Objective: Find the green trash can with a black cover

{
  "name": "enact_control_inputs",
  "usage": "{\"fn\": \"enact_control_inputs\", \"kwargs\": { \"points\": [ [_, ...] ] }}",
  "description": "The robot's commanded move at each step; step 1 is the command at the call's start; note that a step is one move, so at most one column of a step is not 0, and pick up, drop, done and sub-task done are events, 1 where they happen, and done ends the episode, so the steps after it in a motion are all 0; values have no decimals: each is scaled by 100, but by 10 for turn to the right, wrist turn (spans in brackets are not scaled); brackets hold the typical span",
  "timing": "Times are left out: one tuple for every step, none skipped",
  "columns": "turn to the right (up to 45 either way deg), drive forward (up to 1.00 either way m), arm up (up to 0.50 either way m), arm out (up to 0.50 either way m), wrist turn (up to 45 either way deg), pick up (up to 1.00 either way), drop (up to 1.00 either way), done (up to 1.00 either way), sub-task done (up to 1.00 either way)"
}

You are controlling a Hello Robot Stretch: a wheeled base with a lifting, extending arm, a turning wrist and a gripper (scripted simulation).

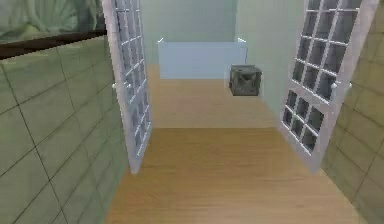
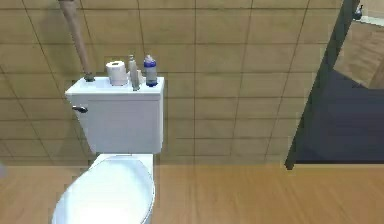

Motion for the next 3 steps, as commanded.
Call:
{"fn": "enact_control_inputs", "kwargs": {
  "points": [
    [0,100,0,0,0,0,0,0,0],
    [0,85,0,0,0,0,0,0,0],
    [-180,0,0,0,0,0,0,0,0]
  ]
}}
